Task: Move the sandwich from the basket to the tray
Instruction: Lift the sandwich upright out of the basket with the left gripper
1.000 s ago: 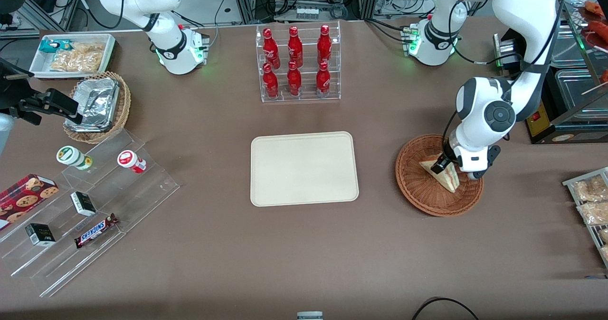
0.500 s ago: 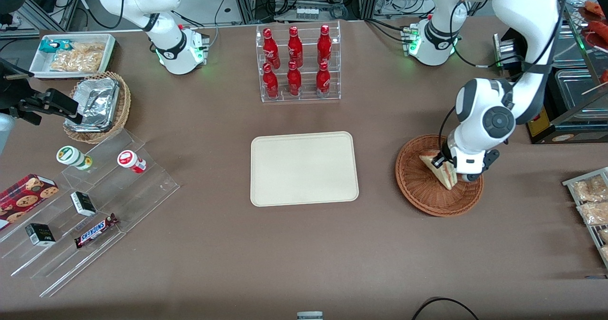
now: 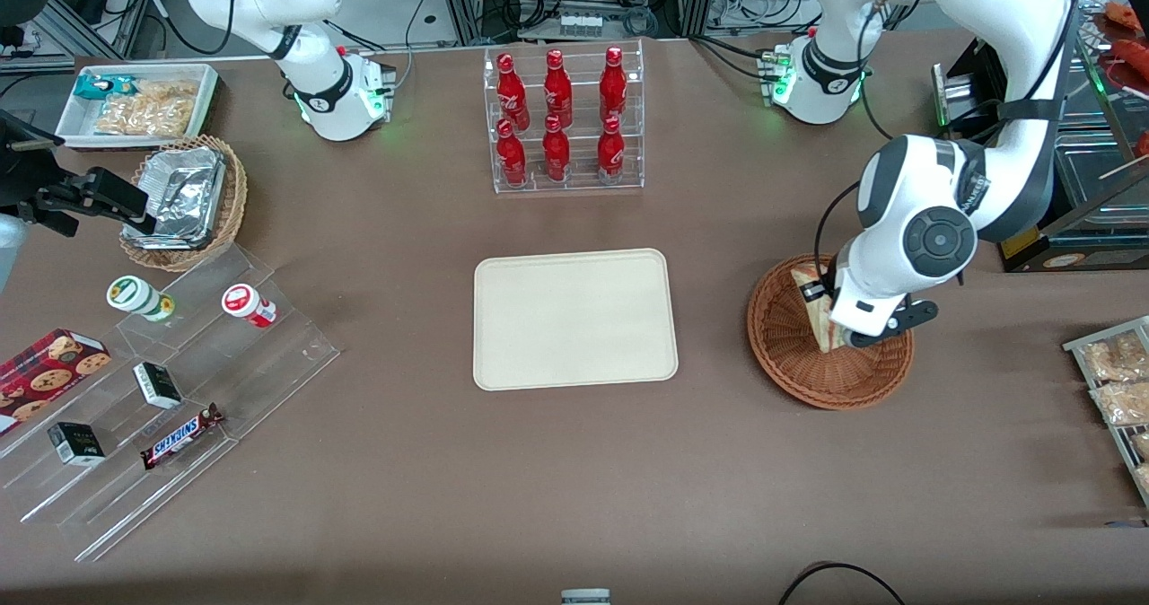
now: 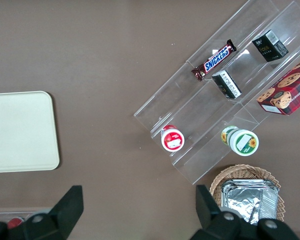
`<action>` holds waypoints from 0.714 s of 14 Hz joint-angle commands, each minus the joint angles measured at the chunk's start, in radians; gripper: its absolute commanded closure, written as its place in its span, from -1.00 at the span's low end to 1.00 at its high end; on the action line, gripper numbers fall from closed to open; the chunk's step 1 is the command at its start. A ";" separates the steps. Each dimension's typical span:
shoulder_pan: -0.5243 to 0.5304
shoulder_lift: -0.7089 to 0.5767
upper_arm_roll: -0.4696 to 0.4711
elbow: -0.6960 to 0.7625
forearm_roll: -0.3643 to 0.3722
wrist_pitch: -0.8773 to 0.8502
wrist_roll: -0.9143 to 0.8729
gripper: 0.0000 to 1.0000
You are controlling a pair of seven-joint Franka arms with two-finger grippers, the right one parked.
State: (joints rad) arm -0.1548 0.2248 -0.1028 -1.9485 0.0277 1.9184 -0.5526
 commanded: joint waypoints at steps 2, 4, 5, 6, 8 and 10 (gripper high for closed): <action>-0.045 0.039 0.005 0.071 -0.012 -0.035 0.125 0.73; -0.057 0.059 -0.021 0.095 -0.012 -0.027 0.132 0.82; -0.058 0.080 -0.043 0.121 -0.012 -0.028 0.131 0.84; -0.057 0.096 -0.066 0.141 -0.012 -0.027 0.129 0.85; -0.057 0.148 -0.115 0.193 -0.018 -0.001 0.117 0.88; -0.060 0.200 -0.150 0.233 -0.048 0.046 0.091 0.90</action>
State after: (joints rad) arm -0.2074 0.3511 -0.2284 -1.7939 0.0040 1.9458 -0.4415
